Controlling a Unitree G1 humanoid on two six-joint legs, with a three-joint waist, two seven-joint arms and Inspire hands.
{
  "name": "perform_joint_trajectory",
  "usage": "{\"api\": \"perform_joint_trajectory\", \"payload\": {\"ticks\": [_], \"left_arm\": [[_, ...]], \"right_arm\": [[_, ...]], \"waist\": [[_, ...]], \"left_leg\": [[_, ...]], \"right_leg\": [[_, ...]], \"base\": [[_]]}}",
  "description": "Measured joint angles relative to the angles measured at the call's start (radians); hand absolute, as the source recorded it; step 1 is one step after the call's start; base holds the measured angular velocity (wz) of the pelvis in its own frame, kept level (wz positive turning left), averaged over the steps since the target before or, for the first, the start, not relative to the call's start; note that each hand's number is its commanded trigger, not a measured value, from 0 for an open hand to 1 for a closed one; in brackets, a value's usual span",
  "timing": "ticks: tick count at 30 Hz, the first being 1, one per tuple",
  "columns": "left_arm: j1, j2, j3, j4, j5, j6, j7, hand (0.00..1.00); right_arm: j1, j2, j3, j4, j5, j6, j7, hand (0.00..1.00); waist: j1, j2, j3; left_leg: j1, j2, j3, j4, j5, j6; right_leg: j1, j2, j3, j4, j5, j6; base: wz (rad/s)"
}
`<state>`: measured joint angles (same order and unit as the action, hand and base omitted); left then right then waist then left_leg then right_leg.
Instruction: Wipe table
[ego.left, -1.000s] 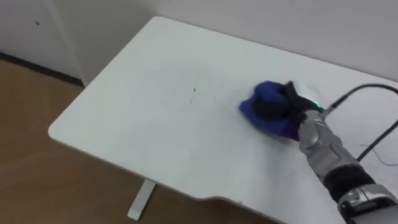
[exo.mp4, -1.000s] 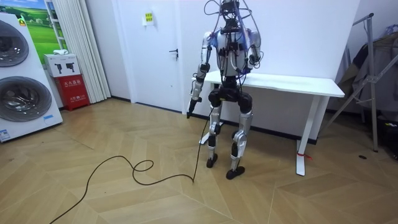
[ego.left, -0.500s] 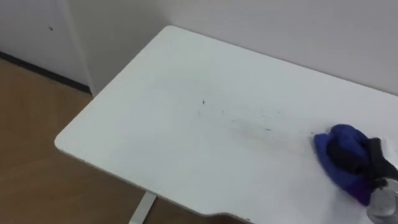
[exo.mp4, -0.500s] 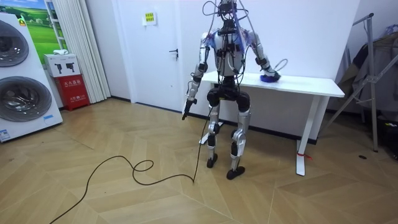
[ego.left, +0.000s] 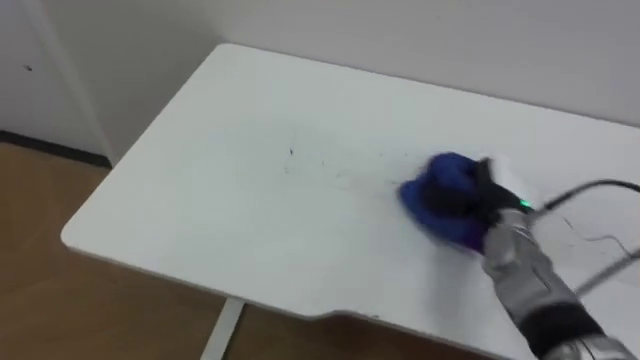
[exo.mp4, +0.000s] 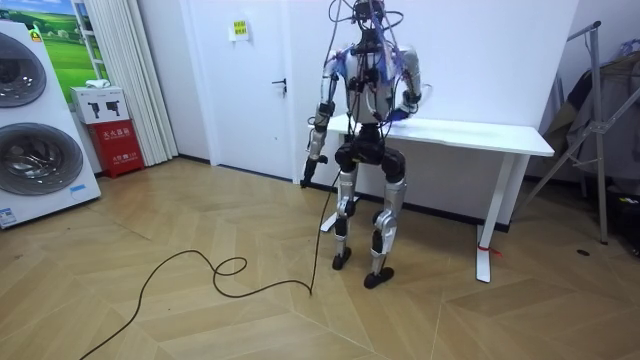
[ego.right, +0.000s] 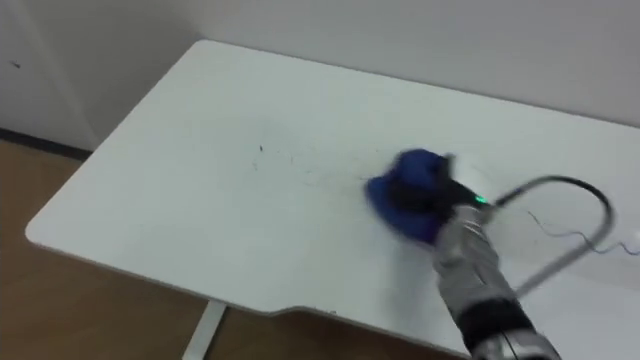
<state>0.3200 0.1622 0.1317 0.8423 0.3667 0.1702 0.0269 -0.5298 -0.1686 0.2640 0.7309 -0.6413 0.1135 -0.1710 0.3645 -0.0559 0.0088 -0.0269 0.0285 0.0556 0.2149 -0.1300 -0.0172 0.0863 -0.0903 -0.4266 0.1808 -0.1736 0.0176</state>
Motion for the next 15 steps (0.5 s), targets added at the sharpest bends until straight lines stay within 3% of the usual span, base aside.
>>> {"api": "perform_joint_trajectory", "payload": {"ticks": [3,4,6,7,8,9,11,13,15], "left_arm": [[0.048,0.004,0.003,-0.017,-0.004,0.008,0.0,0.0],[0.073,0.005,0.004,-0.024,-0.007,0.011,0.001,0.0],[0.1,0.005,0.018,-0.024,-0.001,0.012,0.001,0.0],[0.112,0.004,0.03,-0.024,-0.001,0.011,0.001,0.0],[0.117,0.002,0.036,-0.023,0.0,0.011,0.0,0.0],[0.126,0.0,0.046,-0.023,0.0,0.006,0.0,0.0],[0.144,0.008,0.094,-0.016,-0.002,-0.016,-0.001,0.0],[0.14,0.024,0.103,-0.012,-0.001,-0.032,0.0,0.0],[0.106,0.031,0.104,-0.008,0.002,-0.05,0.001,0.0]], "right_arm": [[-0.044,-0.001,-0.016,-0.001,0.02,-0.019,-0.002,1.0],[-0.028,-0.023,-0.016,0.023,0.043,-0.031,-0.006,1.0],[0.038,-0.051,-0.053,0.064,0.049,-0.045,-0.007,1.0],[0.111,-0.078,-0.084,0.092,0.048,-0.057,-0.009,1.0],[0.201,-0.102,-0.138,0.115,0.078,-0.101,-0.037,1.0],[0.251,-0.109,-0.172,0.086,0.083,-0.124,-0.058,1.0],[0.34,-0.156,-0.258,0.094,0.098,-0.164,-0.098,1.0],[0.396,-0.195,-0.339,0.125,0.116,-0.178,-0.123,1.0],[0.44,-0.231,-0.41,0.178,0.147,-0.179,-0.147,1.0]], "waist": [[0.012,-0.009,-0.0017],[0.004,-0.012,-0.0016],[-0.01,-0.025,-0.0016],[-0.019,-0.026,0.0022],[-0.027,-0.034,-0.0019],[-0.042,-0.027,0.0018],[-0.117,-0.028,0.001],[-0.157,-0.025,0.0005],[-0.187,-0.01,-0.0053]], "left_leg": [[0.003,-0.023,-0.048,-0.019,0.011,0.004],[0.009,-0.03,-0.067,-0.02,0.01,0.006],[0.016,-0.039,-0.077,-0.021,0.009,0.008],[0.018,-0.043,-0.085,-0.02,0.006,0.013],[0.02,-0.045,-0.085,-0.019,0.004,0.017],[0.021,-0.049,-0.083,-0.018,0.004,0.017],[0.036,-0.06,-0.07,-0.017,-0.002,0.025],[0.038,-0.057,-0.053,-0.004,-0.021,0.034],[0.033,-0.037,-0.034,0.038,-0.05,0.039]], "right_leg": [[0.032,-0.014,-0.057,-0.012,-0.011,0.014],[0.047,-0.017,-0.072,-0.011,-0.012,0.015],[0.064,-0.025,-0.072,-0.01,-0.015,0.021],[0.074,-0.031,-0.08,-0.012,-0.02,0.029],[0.077,-0.035,-0.082,-0.009,-0.02,0.03],[0.078,-0.037,-0.08,-0.01,-0.02,0.031],[0.092,-0.047,-0.082,-0.004,-0.026,0.041],[0.086,-0.056,-0.089,0.029,-0.036,0.057],[0.068,-0.068,-0.094,0.096,-0.042,0.064]], "base": [[0.6],[0.57],[0.49],[0.29],[0.19],[0.0],[-0.05],[-0.07],[-0.22]]}}
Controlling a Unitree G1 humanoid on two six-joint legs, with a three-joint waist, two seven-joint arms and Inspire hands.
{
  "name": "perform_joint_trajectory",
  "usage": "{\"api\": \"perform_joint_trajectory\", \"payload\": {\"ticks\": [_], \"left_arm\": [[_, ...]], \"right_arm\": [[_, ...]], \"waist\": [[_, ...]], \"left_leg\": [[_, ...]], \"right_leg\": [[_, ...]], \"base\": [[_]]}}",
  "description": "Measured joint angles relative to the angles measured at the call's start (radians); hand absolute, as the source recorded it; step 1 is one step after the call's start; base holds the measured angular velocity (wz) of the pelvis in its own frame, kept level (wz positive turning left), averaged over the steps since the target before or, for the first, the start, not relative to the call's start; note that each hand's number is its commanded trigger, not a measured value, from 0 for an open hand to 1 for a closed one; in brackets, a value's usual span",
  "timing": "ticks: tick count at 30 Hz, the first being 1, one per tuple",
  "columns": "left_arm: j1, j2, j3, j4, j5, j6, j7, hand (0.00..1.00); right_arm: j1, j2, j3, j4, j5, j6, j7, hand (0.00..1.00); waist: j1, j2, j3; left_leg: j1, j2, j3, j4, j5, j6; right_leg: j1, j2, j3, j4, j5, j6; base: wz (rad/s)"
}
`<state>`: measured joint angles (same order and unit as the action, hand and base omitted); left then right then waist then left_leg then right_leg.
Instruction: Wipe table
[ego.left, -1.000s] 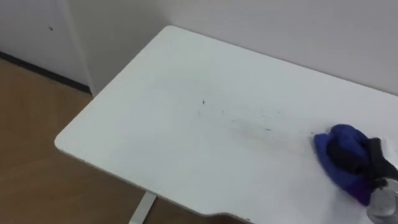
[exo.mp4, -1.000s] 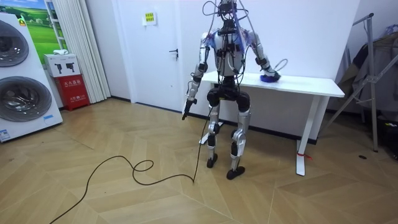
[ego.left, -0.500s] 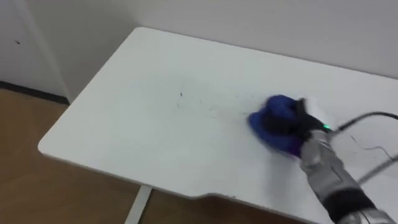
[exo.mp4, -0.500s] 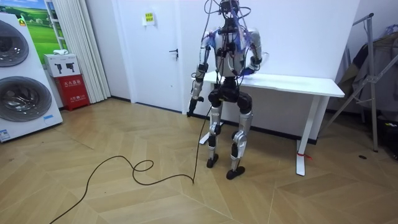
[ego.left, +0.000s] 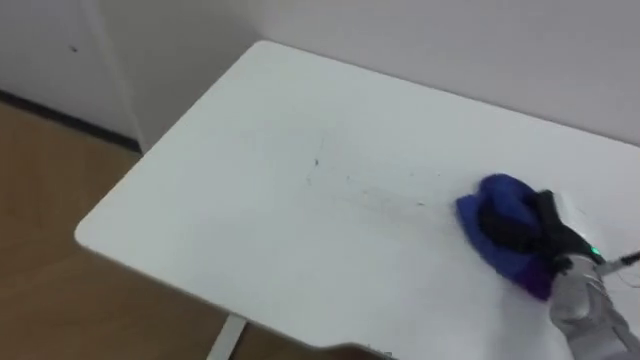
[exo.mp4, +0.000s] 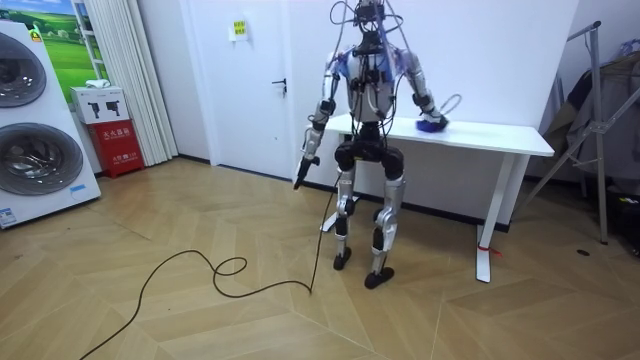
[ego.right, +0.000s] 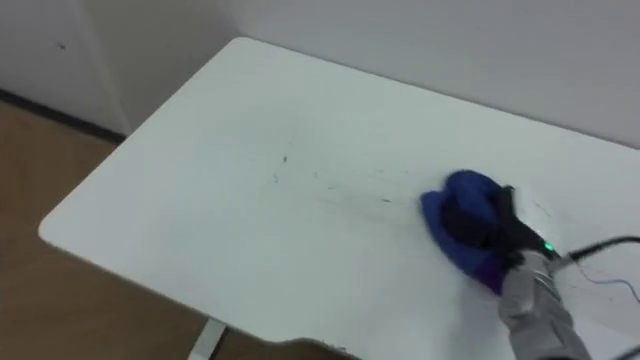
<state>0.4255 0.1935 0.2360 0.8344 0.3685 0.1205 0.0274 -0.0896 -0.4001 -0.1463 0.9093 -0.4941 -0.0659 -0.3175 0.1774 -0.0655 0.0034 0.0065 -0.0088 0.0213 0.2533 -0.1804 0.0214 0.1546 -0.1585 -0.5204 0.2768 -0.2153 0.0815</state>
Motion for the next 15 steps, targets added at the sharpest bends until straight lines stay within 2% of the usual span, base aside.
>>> {"api": "perform_joint_trajectory", "payload": {"ticks": [2,3,4,5,6,8,9,10,11,12,13,14,15], "left_arm": [[-0.018,0.013,0.005,-0.014,0.029,-0.017,0.001,0.0],[-0.022,0.02,0.004,-0.018,0.028,-0.023,0.003,0.0],[-0.034,0.035,0.005,-0.019,0.027,-0.04,0.007,0.0],[-0.052,0.05,-0.005,-0.022,0.026,-0.047,0.011,0.0],[-0.058,0.055,-0.008,-0.022,0.026,-0.053,0.012,0.0],[-0.081,0.076,-0.017,-0.021,0.017,-0.076,0.029,0.0],[-0.092,0.08,-0.022,-0.019,0.017,-0.077,0.03,0.0],[-0.115,0.08,-0.028,-0.009,0.017,-0.078,0.032,0.0],[-0.14,0.083,-0.044,0.017,0.017,-0.087,0.037,0.0],[-0.158,0.086,-0.056,0.033,0.017,-0.086,0.036,0.0],[-0.187,0.086,-0.069,0.062,0.015,-0.084,0.033,0.0],[-0.205,0.086,-0.076,0.067,0.013,-0.075,0.025,0.0],[-0.214,0.085,-0.076,0.066,0.009,-0.074,0.024,0.0]], "right_arm": [[0.061,-0.028,-0.049,0.048,0.037,0.001,-0.025,1.0],[0.074,-0.031,-0.052,0.051,0.048,0.001,-0.032,1.0],[0.093,-0.029,-0.051,0.052,0.07,0.006,-0.043,1.0],[0.109,-0.03,-0.051,0.05,0.09,0.015,-0.057,1.0],[0.115,-0.027,-0.051,0.046,0.097,0.026,-0.064,1.0],[0.094,0.016,-0.029,0.011,0.102,0.087,-0.087,1.0],[0.081,0.032,-0.023,0.005,0.102,0.098,-0.097,1.0],[0.046,0.059,-0.003,-0.011,0.102,0.134,-0.11,1.0],[0.001,0.079,0.036,-0.033,0.101,0.174,-0.104,1.0],[-0.028,0.089,0.062,-0.04,0.1,0.189,-0.098,1.0],[-0.097,0.105,0.123,-0.063,0.093,0.212,-0.066,1.0],[-0.182,0.112,0.205,-0.084,0.043,0.22,-0.014,1.0],[-0.222,0.118,0.231,-0.105,0.007,0.218,0.015,1.0]], "waist": [[-0.01,0.022,-0.0113],[-0.011,0.024,-0.0127],[-0.017,0.026,-0.0134],[-0.027,0.033,-0.0151],[-0.03,0.04,-0.0182],[-0.022,0.049,-0.0174],[-0.012,0.049,-0.0173],[0.016,0.049,-0.0171],[0.035,0.049,-0.0169],[0.049,0.049,-0.0168],[0.065,0.046,-0.0157],[0.081,0.034,-0.0125],[0.084,0.029,-0.0083]], "left_leg": [[-0.002,0.035,0.043,0.061,-0.05,0.007],[0.0,0.044,0.059,0.072,-0.059,0.009],[0.0,0.061,0.075,0.095,-0.071,0.01],[-0.006,0.079,0.082,0.13,-0.088,0.008],[-0.011,0.092,0.081,0.148,-0.099,0.004],[-0.038,0.15,0.091,0.198,-0.118,-0.025],[-0.051,0.164,0.092,0.209,-0.121,-0.035],[-0.068,0.199,0.102,0.224,-0.121,-0.055],[-0.088,0.233,0.106,0.233,-0.117,-0.079],[-0.095,0.249,0.109,0.233,-0.113,-0.092],[-0.114,0.28,0.112,0.233,-0.102,-0.114],[-0.137,0.302,0.112,0.229,-0.081,-0.149],[-0.146,0.315,0.111,0.227,-0.07,-0.168]], "right_leg": [[-0.03,-0.025,-0.003,0.112,-0.005,0.0],[-0.04,-0.035,-0.003,0.151,-0.008,0.002],[-0.074,-0.062,-0.001,0.235,-0.017,0.005],[-0.092,-0.103,-0.001,0.304,-0.031,0.005],[-0.096,-0.123,0.005,0.325,-0.036,0.004],[-0.124,-0.192,0.068,0.329,-0.029,0.011],[-0.13,-0.201,0.086,0.305,-0.022,0.013],[-0.139,-0.21,0.123,0.24,-0.007,0.021],[-0.138,-0.211,0.136,0.173,0.021,0.024],[-0.137,-0.209,0.134,0.139,0.041,0.028],[-0.138,-0.205,0.137,0.078,0.085,0.029],[-0.152,-0.205,0.139,0.048,0.123,0.032],[-0.16,-0.202,0.138,0.044,0.134,0.031]], "base": [[-0.61],[-0.69],[-0.5],[-0.37],[-0.33],[-0.44],[-0.54],[-0.55],[-0.53],[-0.46],[-0.36],[-0.31],[-0.26]]}}
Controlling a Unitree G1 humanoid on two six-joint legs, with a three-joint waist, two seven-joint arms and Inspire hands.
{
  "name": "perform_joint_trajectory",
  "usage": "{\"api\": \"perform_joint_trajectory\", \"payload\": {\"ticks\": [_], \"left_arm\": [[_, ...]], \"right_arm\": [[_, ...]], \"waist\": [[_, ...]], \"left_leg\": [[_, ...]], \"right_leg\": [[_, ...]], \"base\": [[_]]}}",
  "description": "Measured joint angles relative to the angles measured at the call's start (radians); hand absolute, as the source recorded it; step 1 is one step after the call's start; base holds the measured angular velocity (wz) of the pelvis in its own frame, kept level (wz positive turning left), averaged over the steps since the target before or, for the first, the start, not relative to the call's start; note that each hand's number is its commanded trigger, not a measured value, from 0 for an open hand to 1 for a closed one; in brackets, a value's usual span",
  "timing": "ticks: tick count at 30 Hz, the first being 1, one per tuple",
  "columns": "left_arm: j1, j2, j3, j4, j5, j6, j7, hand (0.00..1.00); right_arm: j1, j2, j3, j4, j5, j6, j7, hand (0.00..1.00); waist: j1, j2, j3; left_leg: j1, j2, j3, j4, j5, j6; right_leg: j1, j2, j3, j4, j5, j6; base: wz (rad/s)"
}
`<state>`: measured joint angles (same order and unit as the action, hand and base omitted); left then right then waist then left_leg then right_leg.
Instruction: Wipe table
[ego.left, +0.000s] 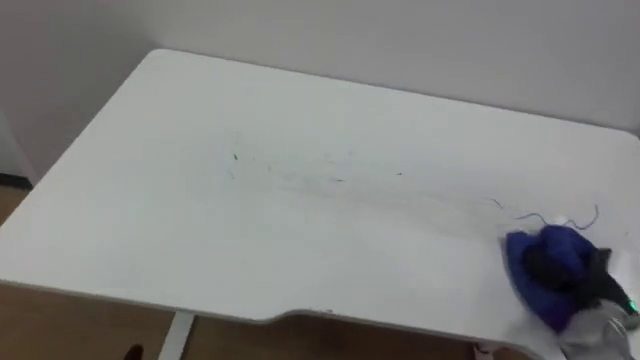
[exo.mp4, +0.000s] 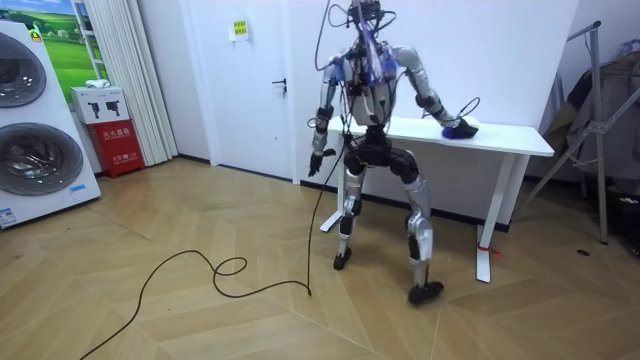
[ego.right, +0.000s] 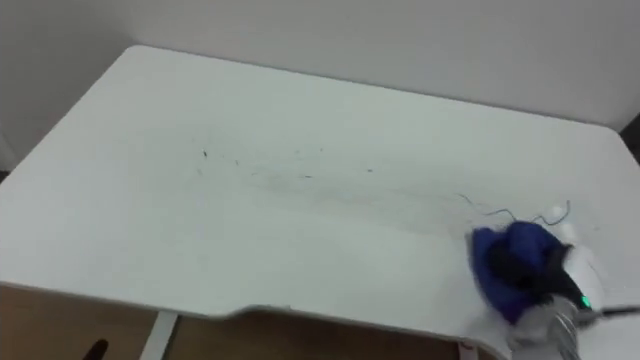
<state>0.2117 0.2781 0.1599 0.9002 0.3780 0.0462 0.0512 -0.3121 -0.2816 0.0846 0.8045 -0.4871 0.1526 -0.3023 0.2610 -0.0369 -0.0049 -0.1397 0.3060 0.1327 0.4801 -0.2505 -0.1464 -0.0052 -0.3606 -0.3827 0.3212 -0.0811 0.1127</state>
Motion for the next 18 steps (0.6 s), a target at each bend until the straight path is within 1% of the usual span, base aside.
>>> {"api": "perform_joint_trajectory", "payload": {"ticks": [1,2,3,4,5,6,7,8,9,10,11,12,13,14,15,16,17,18], "left_arm": [[-0.012,-0.001,0.003,0.0,-0.018,0.007,-0.003,0.0],[-0.021,-0.007,0.012,-0.001,-0.02,0.013,-0.003,0.0],[-0.014,-0.02,0.013,-0.004,-0.025,0.017,-0.004,0.0],[0.024,-0.027,0.013,-0.025,-0.027,0.018,-0.013,0.0],[0.065,-0.039,0.01,-0.039,-0.026,0.024,-0.022,0.0],[0.098,-0.045,0.009,-0.048,-0.026,0.028,-0.025,0.0],[0.158,-0.055,0.014,-0.056,-0.015,0.044,-0.036,0.0],[0.206,-0.065,0.023,-0.056,-0.013,0.064,-0.048,0.0],[0.224,-0.071,0.029,-0.056,-0.013,0.068,-0.052,0.0],[0.248,-0.077,0.034,-0.057,-0.012,0.072,-0.064,0.0],[0.263,-0.076,0.036,-0.062,-0.012,0.073,-0.071,0.0],[0.268,-0.075,0.038,-0.07,-0.012,0.076,-0.073,0.0],[0.269,-0.075,0.041,-0.085,-0.014,0.077,-0.075,0.0],[0.258,-0.075,0.041,-0.088,-0.015,0.074,-0.075,0.0],[0.25,-0.078,0.041,-0.088,-0.015,0.073,-0.075,0.0],[0.236,-0.084,0.039,-0.087,-0.015,0.072,-0.073,0.0],[0.214,-0.087,0.034,-0.087,-0.015,0.072,-0.069,0.0],[0.207,-0.088,0.033,-0.087,-0.015,0.071,-0.066,0.0]], "right_arm": [[-0.068,0.008,0.032,-0.033,-0.065,-0.018,0.04,1.0],[-0.115,0.005,0.049,-0.039,-0.122,-0.052,0.066,1.0],[-0.129,0.002,0.049,-0.044,-0.14,-0.063,0.072,1.0],[-0.117,-0.004,0.048,-0.066,-0.173,-0.065,0.075,1.0],[-0.079,-0.024,0.048,-0.069,-0.195,-0.065,0.077,1.0],[-0.051,-0.036,0.047,-0.067,-0.194,-0.066,0.077,1.0],[0.021,-0.043,-0.002,-0.085,-0.156,-0.094,0.071,1.0],[0.07,-0.049,-0.052,-0.091,-0.129,-0.114,0.063,1.0],[0.087,-0.053,-0.075,-0.091,-0.12,-0.122,0.06,1.0],[0.115,-0.072,-0.111,-0.091,-0.121,-0.132,0.051,1.0],[0.139,-0.082,-0.154,-0.09,-0.121,-0.137,0.05,1.0],[0.15,-0.086,-0.167,-0.089,-0.121,-0.139,0.046,1.0],[0.168,-0.091,-0.193,-0.087,-0.112,-0.141,0.04,1.0],[0.169,-0.093,-0.193,-0.086,-0.103,-0.14,0.037,1.0],[0.168,-0.093,-0.188,-0.085,-0.103,-0.141,0.037,1.0],[0.157,-0.086,-0.173,-0.089,-0.108,-0.138,0.036,1.0],[0.147,-0.08,-0.15,-0.096,-0.107,-0.127,0.033,1.0],[0.143,-0.076,-0.14,-0.106,-0.107,-0.118,0.034,1.0]], "waist": [[0.029,-0.009,0.0096],[0.065,-0.004,0.0075],[0.072,0.019,0.0068],[0.067,0.016,0.0065],[0.058,0.008,0.0038],[0.049,0.006,0.0047],[0.013,-0.005,0.0119],[-0.026,-0.007,0.0125],[-0.042,-0.007,0.0134],[-0.063,-0.004,0.0149],[-0.077,0.001,0.0162],[-0.079,0.005,0.0174],[-0.079,0.004,0.0172],[-0.073,0.01,0.0099],[-0.061,0.012,0.0088],[-0.039,0.016,0.0086],[-0.029,0.022,0.0053],[-0.025,0.022,0.0057]], "left_leg": [[-0.014,0.034,-0.001,-0.01,0.026,-0.045],[-0.025,0.079,-0.007,-0.026,0.051,-0.086],[-0.024,0.109,-0.033,-0.041,0.067,-0.091],[-0.024,0.123,-0.054,-0.091,0.125,-0.039],[-0.024,0.122,-0.047,-0.11,0.19,-0.008],[-0.024,0.117,-0.042,-0.107,0.212,-0.006],[-0.031,0.084,-0.035,-0.085,0.22,-0.003],[-0.033,0.042,-0.026,-0.064,0.217,0.002],[-0.034,0.017,-0.024,-0.05,0.208,0.01],[-0.043,-0.039,-0.024,-0.009,0.162,0.044],[-0.043,-0.1,-0.026,0.011,0.109,0.057],[-0.039,-0.131,-0.027,0.007,0.086,0.064],[-0.021,-0.183,-0.027,-0.02,0.058,0.087],[0.011,-0.195,-0.02,-0.06,0.055,0.086],[0.029,-0.193,-0.015,-0.078,0.052,0.078],[0.056,-0.187,0.016,-0.102,0.05,0.072],[0.079,-0.185,0.039,-0.132,0.051,0.068],[0.088,-0.185,0.047,-0.148,0.053,0.066]], "right_leg": [[-0.018,0.03,0.002,0.005,0.012,-0.006],[-0.04,0.07,-0.012,0.039,-0.05,0.077],[-0.055,0.1,-0.031,0.083,-0.076,0.037],[-0.068,0.122,-0.05,0.132,-0.143,0.022],[-0.06,0.128,-0.077,0.151,-0.179,0.004],[-0.046,0.129,-0.091,0.149,-0.189,-0.004],[-0.018,0.126,-0.125,0.14,-0.204,-0.012],[0.015,0.12,-0.156,0.125,-0.213,-0.016],[0.028,0.116,-0.163,0.114,-0.214,-0.017],[0.052,0.116,-0.172,0.087,-0.214,-0.017],[0.073,0.116,-0.181,0.063,-0.211,-0.017],[0.079,0.119,-0.183,0.054,-0.21,-0.017],[0.082,0.121,-0.18,0.047,-0.209,-0.015],[0.082,0.13,-0.163,0.039,-0.205,-0.014],[0.077,0.135,-0.148,0.036,-0.201,-0.013],[0.073,0.142,-0.112,0.02,-0.188,-0.014],[0.074,0.152,-0.085,0.001,-0.169,-0.012],[0.071,0.154,-0.076,-0.009,-0.161,-0.012]], "base": [[-0.28],[-0.21],[0.2],[0.6],[0.67],[0.72],[0.77],[0.78],[0.61],[0.36],[0.27],[0.05],[-0.17],[-0.4],[-0.72],[-0.89],[-0.82],[-0.63]]}}
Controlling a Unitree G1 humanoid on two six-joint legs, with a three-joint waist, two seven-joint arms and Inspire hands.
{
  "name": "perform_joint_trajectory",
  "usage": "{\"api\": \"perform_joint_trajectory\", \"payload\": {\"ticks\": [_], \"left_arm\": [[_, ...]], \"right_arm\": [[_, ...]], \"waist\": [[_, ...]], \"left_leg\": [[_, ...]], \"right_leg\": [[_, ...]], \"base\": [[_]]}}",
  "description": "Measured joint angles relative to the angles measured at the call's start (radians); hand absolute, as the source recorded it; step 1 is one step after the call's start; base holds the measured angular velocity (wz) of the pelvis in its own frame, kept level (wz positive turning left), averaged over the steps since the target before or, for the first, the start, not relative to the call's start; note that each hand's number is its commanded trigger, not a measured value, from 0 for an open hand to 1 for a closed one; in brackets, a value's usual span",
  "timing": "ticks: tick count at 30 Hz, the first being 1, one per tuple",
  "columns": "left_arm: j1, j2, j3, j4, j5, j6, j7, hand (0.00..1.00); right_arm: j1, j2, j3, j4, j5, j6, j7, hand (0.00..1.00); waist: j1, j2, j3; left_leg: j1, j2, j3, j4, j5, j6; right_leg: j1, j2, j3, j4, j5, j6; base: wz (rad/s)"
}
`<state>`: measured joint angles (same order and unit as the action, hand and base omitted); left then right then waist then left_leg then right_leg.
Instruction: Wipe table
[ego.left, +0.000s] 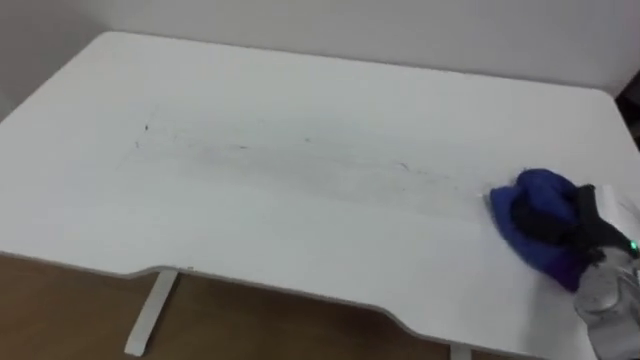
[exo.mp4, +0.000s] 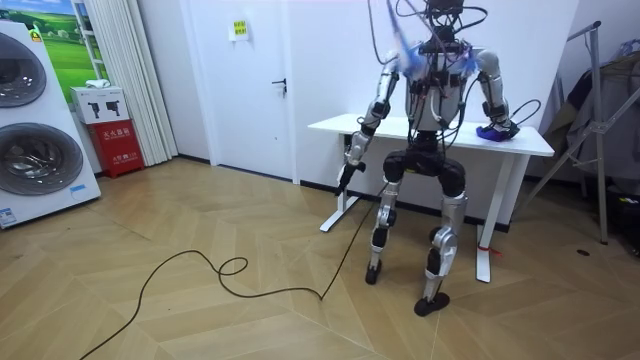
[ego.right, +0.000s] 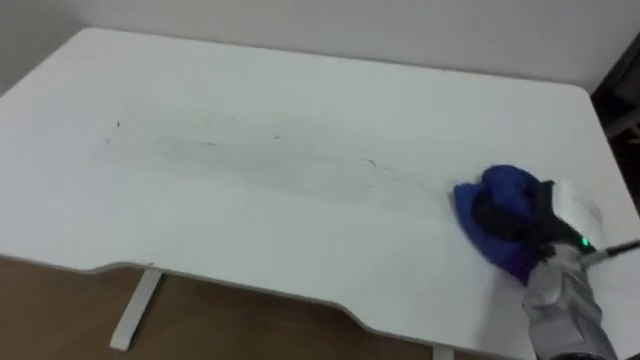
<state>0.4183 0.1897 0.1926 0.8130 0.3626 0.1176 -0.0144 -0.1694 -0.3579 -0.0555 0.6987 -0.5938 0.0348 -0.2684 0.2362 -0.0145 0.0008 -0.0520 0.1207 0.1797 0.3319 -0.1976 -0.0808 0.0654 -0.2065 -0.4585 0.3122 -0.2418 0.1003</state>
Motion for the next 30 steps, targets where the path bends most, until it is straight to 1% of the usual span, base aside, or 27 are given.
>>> {"api": "perform_joint_trajectory", "payload": {"ticks": [1,2,3,4,6,7,8,9,10,12,13,14,15,16,17,18,19,20,21,23,24,25,26,27,28,29,30], "left_arm": [[-0.038,0.0,-0.001,0.0,-0.01,0.001,0.009,0.0],[-0.071,0.0,-0.001,0.0,-0.018,0.005,0.022,0.0],[-0.089,0.0,-0.001,-0.001,-0.018,0.004,0.031,0.0],[-0.113,-0.004,-0.001,-0.01,-0.019,0.002,0.051,0.0],[-0.127,-0.005,-0.001,-0.037,-0.021,-0.017,0.067,0.0],[-0.124,-0.005,-0.001,-0.057,-0.033,-0.021,0.074,0.0],[-0.109,-0.005,-0.001,-0.077,-0.043,-0.016,0.077,0.0],[-0.101,-0.005,-0.001,-0.085,-0.043,-0.014,0.077,0.0],[-0.082,-0.005,0.0,-0.092,-0.043,-0.015,0.077,0.0],[-0.052,-0.005,0.005,-0.093,-0.032,-0.014,0.077,0.0],[-0.027,-0.004,0.017,-0.091,-0.025,-0.016,0.076,0.0],[-0.001,-0.004,0.035,-0.088,-0.022,-0.014,0.075,0.0],[0.012,-0.004,0.043,-0.088,-0.02,-0.014,0.075,0.0],[0.037,0.004,0.049,-0.088,-0.019,-0.012,0.075,0.0],[0.055,0.007,0.055,-0.085,-0.019,-0.012,0.074,0.0],[0.061,0.007,0.06,-0.085,-0.019,-0.012,0.074,0.0],[0.073,0.009,0.062,-0.085,-0.019,-0.012,0.073,0.0],[0.072,0.01,0.06,-0.085,-0.019,-0.012,0.068,0.0],[0.071,0.008,0.059,-0.084,-0.019,-0.012,0.064,0.0],[0.053,0.004,0.044,-0.074,-0.021,-0.012,0.045,0.0],[0.047,0.003,0.036,-0.069,-0.021,-0.012,0.042,0.0],[0.024,-0.004,0.031,-0.066,-0.017,-0.011,0.034,0.0],[-0.006,-0.007,0.021,-0.063,-0.015,-0.011,0.025,0.0],[-0.021,-0.007,0.012,-0.058,-0.014,-0.011,0.023,0.0],[-0.048,-0.004,-0.007,-0.056,-0.014,-0.009,0.021,0.0],[-0.076,-0.002,-0.02,-0.053,-0.015,-0.009,0.018,0.0],[-0.089,-0.001,-0.026,-0.05,-0.016,-0.01,0.016,0.0]], "right_arm": [[-0.01,0.008,0.023,-0.022,0.001,0.022,-0.001,1.0],[-0.016,0.015,0.049,-0.047,0.001,0.038,-0.001,1.0],[-0.017,0.017,0.064,-0.053,-0.002,0.04,-0.002,1.0],[-0.03,0.022,0.077,-0.056,-0.003,0.042,-0.005,1.0],[-0.044,0.024,0.094,-0.06,-0.009,0.039,-0.001,1.0],[-0.044,0.024,0.091,-0.054,0.006,0.031,-0.002,1.0],[-0.043,0.023,0.089,-0.041,0.015,0.019,-0.006,1.0],[-0.043,0.021,0.089,-0.032,0.026,0.008,-0.011,1.0],[-0.042,0.017,0.087,-0.002,0.052,-0.015,-0.027,1.0],[-0.031,0.011,0.062,0.029,0.056,-0.028,-0.037,1.0],[-0.016,0.001,0.041,0.054,0.071,-0.042,-0.044,1.0],[-0.003,-0.007,0.021,0.076,0.09,-0.047,-0.058,1.0],[0.0,-0.013,0.013,0.085,0.098,-0.048,-0.063,1.0],[0.002,-0.025,0.004,0.102,0.112,-0.048,-0.067,1.0],[0.002,-0.037,-0.009,0.12,0.117,-0.05,-0.067,1.0],[0.002,-0.043,-0.013,0.128,0.117,-0.05,-0.066,1.0],[0.001,-0.052,-0.016,0.132,0.116,-0.045,-0.057,1.0],[-0.007,-0.055,-0.014,0.132,0.111,-0.032,-0.053,1.0],[-0.012,-0.056,-0.014,0.132,0.108,-0.028,-0.051,1.0],[-0.049,-0.063,0.02,0.132,0.106,0.018,-0.032,1.0],[-0.064,-0.063,0.031,0.131,0.099,0.036,-0.025,1.0],[-0.103,-0.064,0.068,0.131,0.064,0.068,-0.009,1.0],[-0.153,-0.054,0.127,0.126,0.022,0.09,0.013,1.0],[-0.187,-0.044,0.16,0.124,-0.003,0.099,0.027,1.0],[-0.258,-0.027,0.238,0.113,-0.046,0.11,0.055,1.0],[-0.33,0.004,0.323,0.106,-0.089,0.105,0.083,1.0],[-0.356,0.016,0.352,0.106,-0.098,0.098,0.095,1.0]], "waist": [[0.002,0.001,0.0014],[-0.002,-0.004,-0.0003],[-0.003,-0.005,-0.0002],[-0.003,-0.009,-0.0024],[-0.01,-0.019,0.0016],[-0.015,-0.03,0.0061],[-0.023,-0.04,0.0049],[-0.029,-0.043,0.0055],[-0.039,-0.053,0.0072],[-0.045,-0.059,0.0045],[-0.045,-0.064,0.0009],[-0.042,-0.066,-0.0006],[-0.041,-0.066,-0.0008],[-0.041,-0.065,-0.0005],[-0.041,-0.063,-0.002],[-0.041,-0.06,-0.0022],[-0.036,-0.057,-0.0024],[-0.032,-0.056,-0.0033],[-0.026,-0.055,-0.0025],[-0.002,-0.047,0.0022],[0.005,-0.046,0.0021],[0.021,-0.047,0.0024],[0.044,-0.049,0.003],[0.056,-0.049,0.0033],[0.077,-0.055,0.0064],[0.094,-0.067,0.0116],[0.109,-0.071,0.0154]], "left_leg": [[0.01,-0.002,0.012,-0.021,0.001,-0.001],[0.012,-0.003,0.023,-0.028,0.002,-0.001],[0.013,-0.003,0.026,-0.029,0.002,-0.001],[0.016,-0.004,0.031,-0.039,0.004,-0.001],[0.019,-0.009,0.032,-0.062,0.013,0.0],[0.019,-0.011,0.028,-0.066,0.016,0.0],[0.012,-0.012,0.019,-0.066,0.016,0.0],[0.009,-0.013,0.013,-0.066,0.016,0.0],[0.008,-0.015,0.001,-0.067,0.016,0.0],[0.002,-0.021,-0.024,-0.066,0.016,0.0],[0.002,-0.027,-0.039,-0.066,0.016,0.0],[0.002,-0.032,-0.055,-0.065,0.016,0.0],[0.002,-0.033,-0.062,-0.065,0.016,0.0],[0.002,-0.038,-0.08,-0.065,0.016,0.001],[0.002,-0.044,-0.097,-0.065,0.018,0.004],[0.002,-0.045,-0.104,-0.065,0.02,0.005],[0.001,-0.047,-0.113,-0.064,0.022,0.006],[-0.001,-0.048,-0.118,-0.064,0.026,0.006],[-0.001,-0.048,-0.119,-0.065,0.029,0.005],[-0.005,-0.046,-0.124,-0.068,0.039,0.005],[-0.006,-0.045,-0.124,-0.068,0.041,0.005],[-0.015,-0.041,-0.124,-0.075,0.045,0.003],[-0.028,-0.037,-0.121,-0.079,0.051,0.001],[-0.033,-0.034,-0.117,-0.081,0.054,0.0],[-0.042,-0.026,-0.109,-0.09,0.063,-0.003],[-0.041,-0.025,-0.109,-0.104,0.08,-0.004],[-0.04,-0.025,-0.109,-0.108,0.083,-0.005]], "right_leg": [[-0.01,0.002,0.019,-0.007,0.01,0.0],[-0.018,0.002,0.029,-0.01,0.016,0.0],[-0.019,0.002,0.033,-0.013,0.018,0.0],[-0.026,0.004,0.044,-0.018,0.023,0.0],[-0.034,0.004,0.048,-0.026,0.028,0.0],[-0.029,0.004,0.043,-0.035,0.029,0.001],[-0.029,0.004,0.035,-0.039,0.029,0.001],[-0.027,0.005,0.031,-0.041,0.03,0.001],[-0.015,0.006,0.014,-0.05,0.031,0.001],[0.002,0.006,-0.017,-0.062,0.031,0.003],[0.018,0.006,-0.03,-0.077,0.034,0.008],[0.038,0.007,-0.052,-0.095,0.038,0.013],[0.043,0.007,-0.06,-0.097,0.039,0.013],[0.056,0.007,-0.077,-0.104,0.04,0.014],[0.071,0.007,-0.097,-0.111,0.042,0.017],[0.076,0.006,-0.106,-0.111,0.042,0.017],[0.081,0.006,-0.116,-0.11,0.042,0.017],[0.081,0.006,-0.119,-0.108,0.042,0.017],[0.08,0.006,-0.119,-0.108,0.042,0.017],[0.072,0.006,-0.118,-0.098,0.042,0.016],[0.067,0.006,-0.117,-0.091,0.042,0.015],[0.05,0.006,-0.113,-0.083,0.044,0.011],[0.025,0.01,-0.099,-0.076,0.048,0.005],[0.013,0.013,-0.091,-0.074,0.051,-0.001],[-0.004,0.021,-0.079,-0.074,0.056,-0.009],[-0.015,0.023,-0.078,-0.076,0.058,-0.012],[-0.015,0.025,-0.078,-0.078,0.058,-0.013]], "base": [[-0.45],[-0.36],[-0.29],[-0.21],[-0.08],[0.11],[0.15],[0.26],[0.34],[0.4],[0.43],[0.41],[0.42],[0.41],[0.43],[0.36],[0.23],[0.13],[0.04],[0.0],[-0.13],[-0.21],[-0.28],[-0.32],[-0.22],[-0.11],[0.06]]}}
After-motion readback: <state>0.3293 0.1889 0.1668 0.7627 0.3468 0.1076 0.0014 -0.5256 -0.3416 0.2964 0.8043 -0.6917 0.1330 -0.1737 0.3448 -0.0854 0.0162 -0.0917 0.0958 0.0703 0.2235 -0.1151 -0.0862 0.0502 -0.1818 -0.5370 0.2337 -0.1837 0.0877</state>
